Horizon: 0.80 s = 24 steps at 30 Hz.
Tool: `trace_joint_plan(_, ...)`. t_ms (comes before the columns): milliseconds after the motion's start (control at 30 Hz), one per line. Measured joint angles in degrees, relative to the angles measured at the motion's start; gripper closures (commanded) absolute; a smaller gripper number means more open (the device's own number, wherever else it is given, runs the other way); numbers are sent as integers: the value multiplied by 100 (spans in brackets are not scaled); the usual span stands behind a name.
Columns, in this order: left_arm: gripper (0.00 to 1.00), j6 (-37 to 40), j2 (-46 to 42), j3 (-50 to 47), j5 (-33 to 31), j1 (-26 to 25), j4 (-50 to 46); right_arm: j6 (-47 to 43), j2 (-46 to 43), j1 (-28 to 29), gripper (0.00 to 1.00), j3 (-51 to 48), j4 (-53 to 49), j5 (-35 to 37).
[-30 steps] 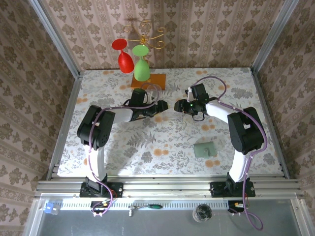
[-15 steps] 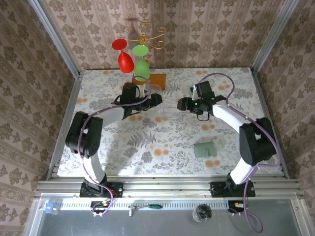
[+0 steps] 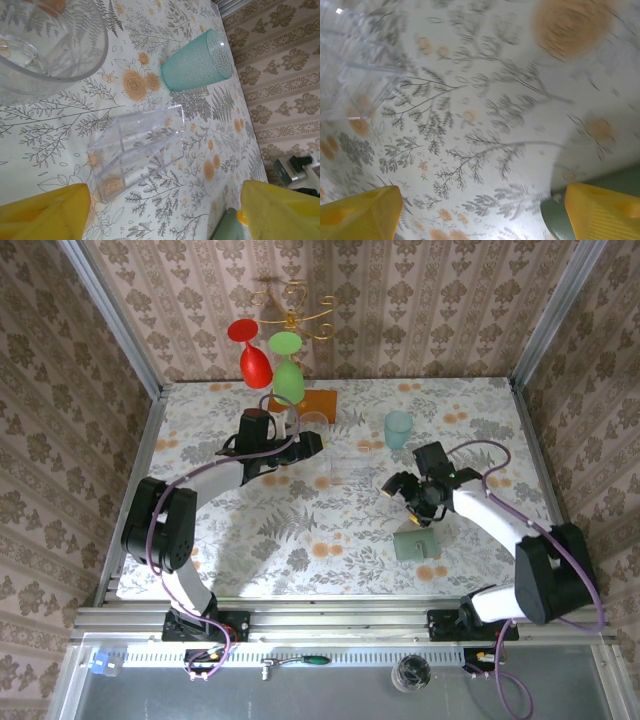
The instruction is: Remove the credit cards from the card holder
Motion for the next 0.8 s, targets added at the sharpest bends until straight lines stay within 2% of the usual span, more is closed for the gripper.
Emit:
trace_joint_plan(167,20,-4,-7,-162,7,24,116,1322,-627,-166,15,-479,-339,96)
trace_joint_plan(367,20,-66,-7,-417,7,24,361,2332,-957,-522,16,-839,-898,127)
trace_joint_plan(600,20,-201,-9,-592,7,24,621,2712,-992,-804,14,-852,-1499,125)
trace_joint_plan(800,20,-400,-17,-750,7,24,890,2728,-752,-986,11,-863,-1572,24)
